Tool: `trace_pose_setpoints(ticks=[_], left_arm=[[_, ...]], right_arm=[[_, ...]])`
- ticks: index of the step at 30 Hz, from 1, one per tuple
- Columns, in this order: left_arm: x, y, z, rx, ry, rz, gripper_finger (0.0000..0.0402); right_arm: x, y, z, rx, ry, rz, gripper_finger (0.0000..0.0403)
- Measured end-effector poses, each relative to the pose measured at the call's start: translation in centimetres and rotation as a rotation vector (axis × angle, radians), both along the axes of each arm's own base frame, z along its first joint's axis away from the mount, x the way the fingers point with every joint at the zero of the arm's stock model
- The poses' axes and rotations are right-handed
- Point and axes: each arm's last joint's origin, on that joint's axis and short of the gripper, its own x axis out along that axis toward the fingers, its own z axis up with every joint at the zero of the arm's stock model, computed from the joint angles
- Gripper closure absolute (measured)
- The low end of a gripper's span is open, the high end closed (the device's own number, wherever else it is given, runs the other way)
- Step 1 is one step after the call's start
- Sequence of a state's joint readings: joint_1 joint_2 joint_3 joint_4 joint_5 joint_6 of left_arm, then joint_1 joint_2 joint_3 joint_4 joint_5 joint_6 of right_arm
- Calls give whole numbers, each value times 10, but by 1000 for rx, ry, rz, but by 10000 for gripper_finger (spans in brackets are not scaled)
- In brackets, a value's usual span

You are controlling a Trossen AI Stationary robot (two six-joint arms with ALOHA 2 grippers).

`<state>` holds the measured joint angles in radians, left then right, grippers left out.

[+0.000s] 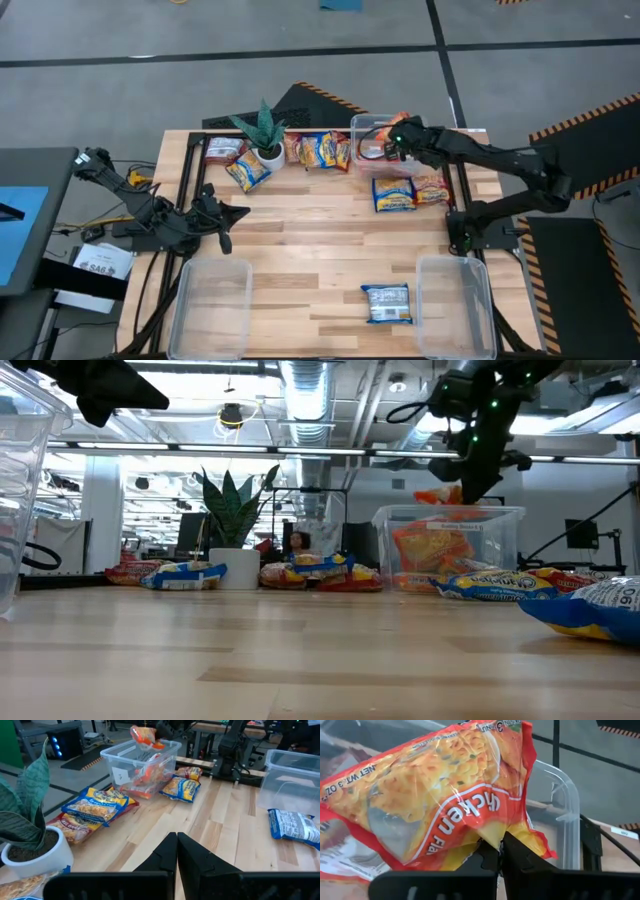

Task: Sort Maruchan noodles
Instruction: Put the orange noodle pack into the top transparent bin, then put the blue noodle pack into the bottom right transparent bin

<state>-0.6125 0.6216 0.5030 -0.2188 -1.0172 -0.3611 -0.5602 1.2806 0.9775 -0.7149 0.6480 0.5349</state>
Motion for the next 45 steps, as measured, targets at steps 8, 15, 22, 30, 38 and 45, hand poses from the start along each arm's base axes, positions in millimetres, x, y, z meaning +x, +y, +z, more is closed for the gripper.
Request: trace_pose_setpoints(ticks=[8,15,22,30,38,45], left_arm=[[0,0,0,-1,0,0,401],[0,0,0,-2,-1,0,401],[0,0,0,-2,-1,0,401],[0,0,0,-2,0,0,401],[1,-1,-1,-11,13,-37,401],[5,-5,-5,-18,39,-60,401]], right_arm=[[-1,1,2,-6,4,5,340],[-14,10,19,-41,-49,12,260],[-25,34,43,-111,-124,117,184],[-3,81,65,-70,-357,573,171],[48,135,51,-107,-324,928,176],[65,163,15,-5,-117,1028,177]])
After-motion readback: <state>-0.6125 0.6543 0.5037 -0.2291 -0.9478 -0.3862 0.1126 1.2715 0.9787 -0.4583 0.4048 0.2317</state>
